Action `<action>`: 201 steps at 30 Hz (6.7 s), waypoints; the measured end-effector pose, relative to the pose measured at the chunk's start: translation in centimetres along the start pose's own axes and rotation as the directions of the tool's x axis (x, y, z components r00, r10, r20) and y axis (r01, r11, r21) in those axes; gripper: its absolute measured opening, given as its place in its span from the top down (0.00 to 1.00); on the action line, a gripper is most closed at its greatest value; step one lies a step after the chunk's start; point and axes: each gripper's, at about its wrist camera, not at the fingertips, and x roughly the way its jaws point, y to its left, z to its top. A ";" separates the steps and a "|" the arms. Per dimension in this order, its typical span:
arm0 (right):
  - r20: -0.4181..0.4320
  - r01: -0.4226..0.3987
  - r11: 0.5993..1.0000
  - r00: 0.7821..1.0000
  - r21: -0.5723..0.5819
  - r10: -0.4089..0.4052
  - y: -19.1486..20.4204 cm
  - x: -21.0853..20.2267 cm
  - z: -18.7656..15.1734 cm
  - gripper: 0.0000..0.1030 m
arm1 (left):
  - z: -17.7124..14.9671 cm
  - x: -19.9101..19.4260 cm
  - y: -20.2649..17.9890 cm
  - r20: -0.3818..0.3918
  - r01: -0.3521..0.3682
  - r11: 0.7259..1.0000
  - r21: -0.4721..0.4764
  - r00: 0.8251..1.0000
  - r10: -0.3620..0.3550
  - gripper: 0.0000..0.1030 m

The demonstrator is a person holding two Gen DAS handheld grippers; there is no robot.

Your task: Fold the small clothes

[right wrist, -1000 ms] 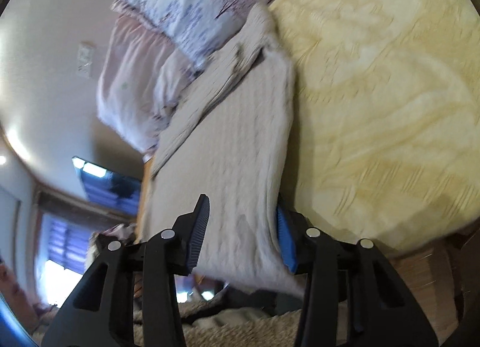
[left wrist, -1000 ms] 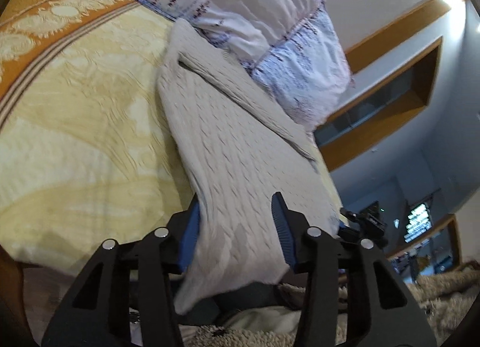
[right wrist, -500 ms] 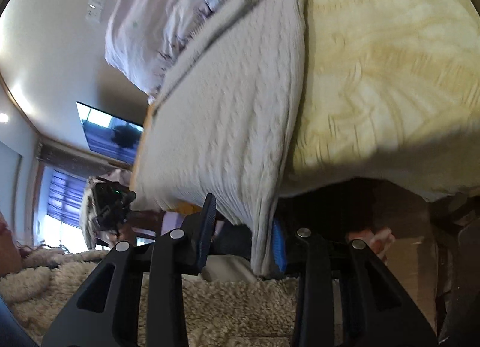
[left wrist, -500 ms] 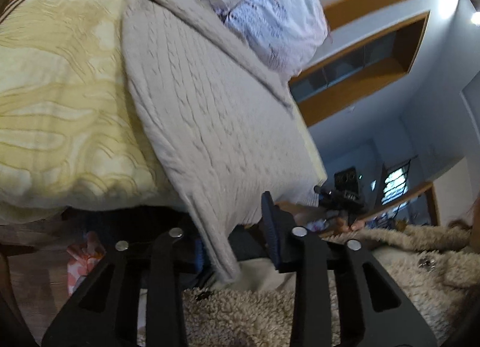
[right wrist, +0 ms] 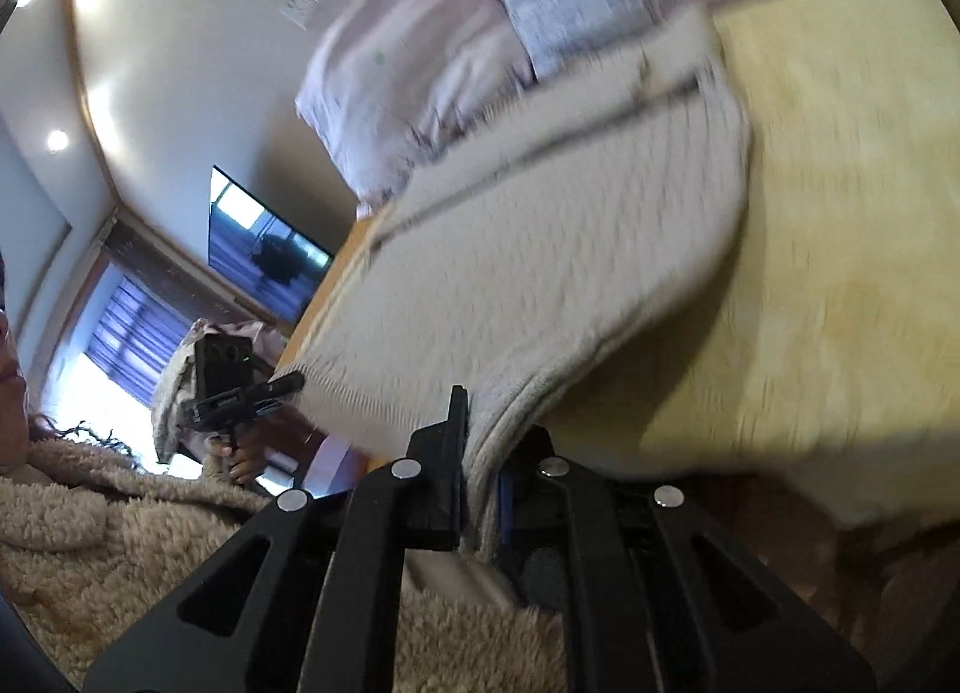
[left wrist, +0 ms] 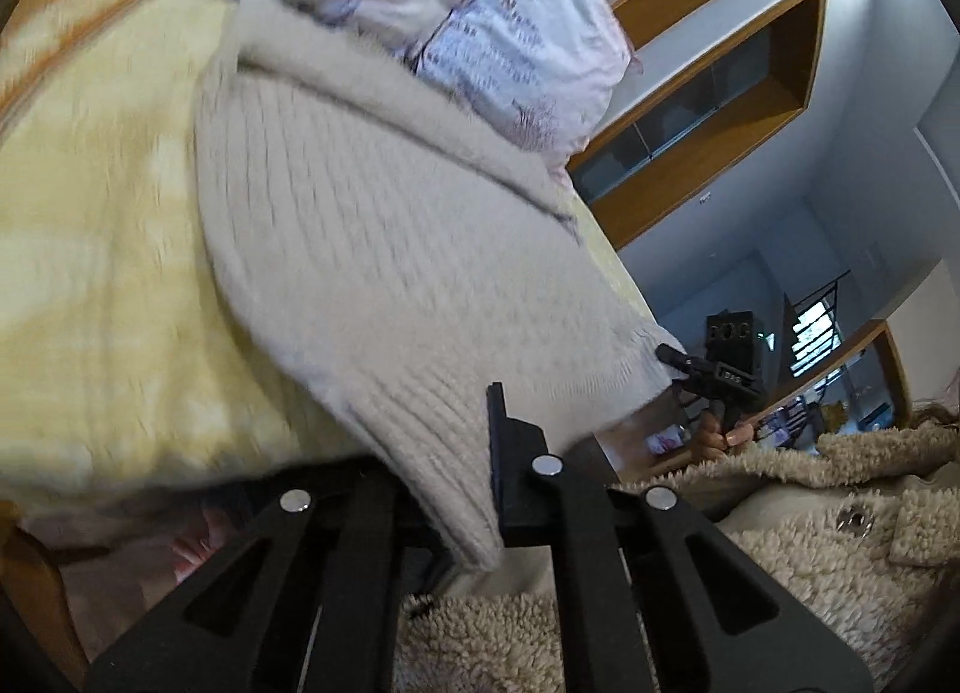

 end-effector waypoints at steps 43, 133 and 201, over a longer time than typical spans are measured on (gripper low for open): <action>0.267 0.465 0.881 0.841 0.092 -0.471 -6.4 10.8 20.8 0.92 | 28.0 10.8 10.5 0.150 -0.311 0.928 -0.207 0.927 0.344 0.95; 0.076 0.564 0.826 0.824 -0.024 -0.561 -3.3 15.8 17.2 0.62 | 21.4 9.1 8.2 0.067 -0.410 0.910 -0.064 0.908 0.414 0.34; 0.094 0.592 0.790 0.806 -0.160 -0.585 2.3 20.5 16.9 0.12 | 24.7 8.7 11.1 0.062 -0.317 0.854 -0.412 0.926 0.374 0.82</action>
